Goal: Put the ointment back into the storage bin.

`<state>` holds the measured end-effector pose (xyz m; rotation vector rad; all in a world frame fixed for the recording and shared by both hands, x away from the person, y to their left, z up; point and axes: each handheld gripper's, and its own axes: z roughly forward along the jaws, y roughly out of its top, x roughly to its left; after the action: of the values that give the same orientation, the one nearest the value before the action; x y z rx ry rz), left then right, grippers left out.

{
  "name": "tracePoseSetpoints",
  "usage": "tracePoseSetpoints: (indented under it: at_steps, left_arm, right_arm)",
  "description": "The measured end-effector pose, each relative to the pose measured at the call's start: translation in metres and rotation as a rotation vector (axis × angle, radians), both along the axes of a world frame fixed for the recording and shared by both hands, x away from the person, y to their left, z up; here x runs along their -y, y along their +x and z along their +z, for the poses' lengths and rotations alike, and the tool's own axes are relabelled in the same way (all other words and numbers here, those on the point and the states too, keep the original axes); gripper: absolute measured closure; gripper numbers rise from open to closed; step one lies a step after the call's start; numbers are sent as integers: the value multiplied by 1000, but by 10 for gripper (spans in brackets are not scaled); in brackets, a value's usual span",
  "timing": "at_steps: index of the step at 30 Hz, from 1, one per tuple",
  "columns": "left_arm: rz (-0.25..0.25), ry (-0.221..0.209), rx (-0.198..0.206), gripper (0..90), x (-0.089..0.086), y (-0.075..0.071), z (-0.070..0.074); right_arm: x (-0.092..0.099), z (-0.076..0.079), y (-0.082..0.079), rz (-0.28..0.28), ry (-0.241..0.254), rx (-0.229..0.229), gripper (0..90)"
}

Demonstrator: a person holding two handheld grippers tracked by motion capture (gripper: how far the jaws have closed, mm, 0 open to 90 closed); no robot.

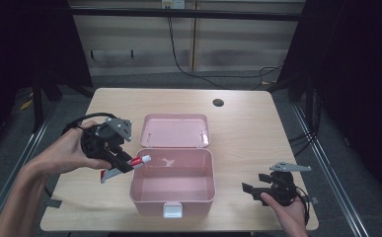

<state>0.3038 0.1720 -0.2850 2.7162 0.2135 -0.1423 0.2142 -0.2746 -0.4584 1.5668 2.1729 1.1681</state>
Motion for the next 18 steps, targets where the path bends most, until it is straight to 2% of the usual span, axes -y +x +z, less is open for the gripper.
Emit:
tracePoseSetpoints:
  at_steps: [7,18]
  left_arm:
    - [-29,10,-18,709,19,1,-3]
    - [-91,31,-25,708,60,-1,-5]
  right_arm:
    - [0,0,0,0,0,-1,177]
    - [1,0,0,4,1,3,178]
